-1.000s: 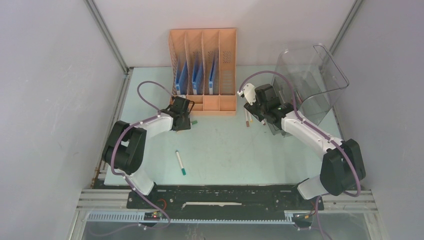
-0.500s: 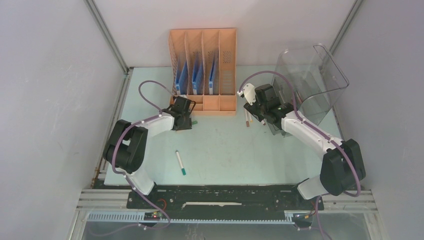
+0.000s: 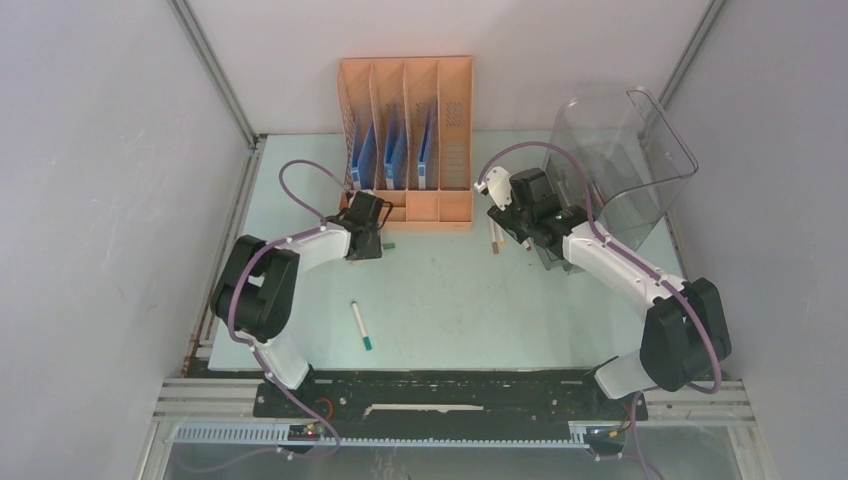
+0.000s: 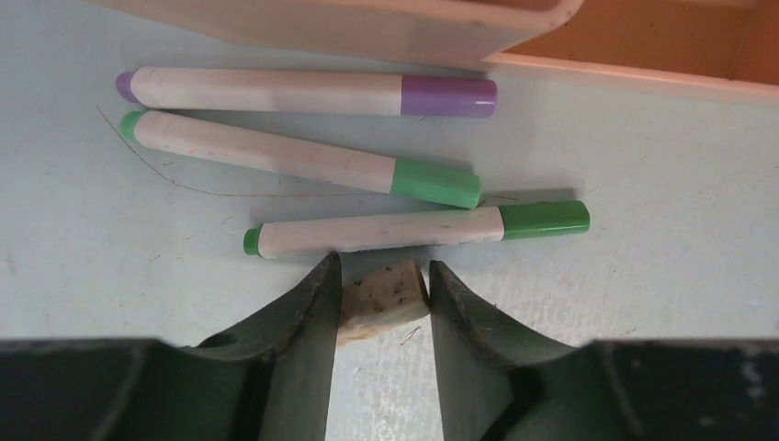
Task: Organize the desk
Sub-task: Pick up the stationery from the center of the board.
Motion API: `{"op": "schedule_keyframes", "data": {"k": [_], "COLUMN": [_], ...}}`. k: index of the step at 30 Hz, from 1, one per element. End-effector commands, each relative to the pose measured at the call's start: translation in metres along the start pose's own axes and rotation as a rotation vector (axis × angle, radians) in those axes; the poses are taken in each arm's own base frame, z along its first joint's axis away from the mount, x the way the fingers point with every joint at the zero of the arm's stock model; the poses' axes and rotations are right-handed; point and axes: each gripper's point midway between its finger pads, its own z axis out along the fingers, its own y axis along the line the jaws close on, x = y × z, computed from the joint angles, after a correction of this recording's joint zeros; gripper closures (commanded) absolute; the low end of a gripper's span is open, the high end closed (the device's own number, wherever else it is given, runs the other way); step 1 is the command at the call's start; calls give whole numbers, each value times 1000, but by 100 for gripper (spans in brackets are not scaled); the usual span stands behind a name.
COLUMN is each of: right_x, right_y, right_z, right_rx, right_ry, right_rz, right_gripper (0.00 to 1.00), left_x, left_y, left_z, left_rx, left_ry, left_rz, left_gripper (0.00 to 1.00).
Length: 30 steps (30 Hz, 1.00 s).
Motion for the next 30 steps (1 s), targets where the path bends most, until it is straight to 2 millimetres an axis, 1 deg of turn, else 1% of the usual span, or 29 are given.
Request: {"op": "schedule_keyframes", "data": {"k": [1, 7, 11, 14, 16, 18, 22, 26, 30], "right_x": [-8, -9, -9, -9, -10, -10, -11, -13, -16], "right_y": [-9, -10, -9, -9, -9, -10, -10, -10, -10], "right_z": [-12, -13, -13, -13, -14, -14, -15, -18, -21], "right_rx": [26, 26, 24, 23, 25, 25, 24, 21, 18], "right_ry": [-38, -42, -43, -44, -46, -47, -52, -63, -77], "right_rz": [7, 9, 9, 7, 8, 9, 12, 13, 18], "right_gripper": [39, 39, 39, 39, 39, 39, 39, 39, 39], "left_x": [5, 4, 2, 2, 1, 1, -1, -2, -1], "left_y": [3, 3, 2, -2, -3, -2, -3, -6, -11], "left_z": [0, -1, -5, -9, -13, -15, -23, -36, -44], "left_rx": [-20, -25, -38, -49, -60, -69, -76, -65, -43], "left_ry": [33, 29, 9, -11, -26, -39, -76, -122, -148], "left_rz": [24, 27, 43, 73, 86, 92, 95, 94, 90], "left_gripper": [60, 67, 72, 79, 85, 89, 93, 97, 98]}}
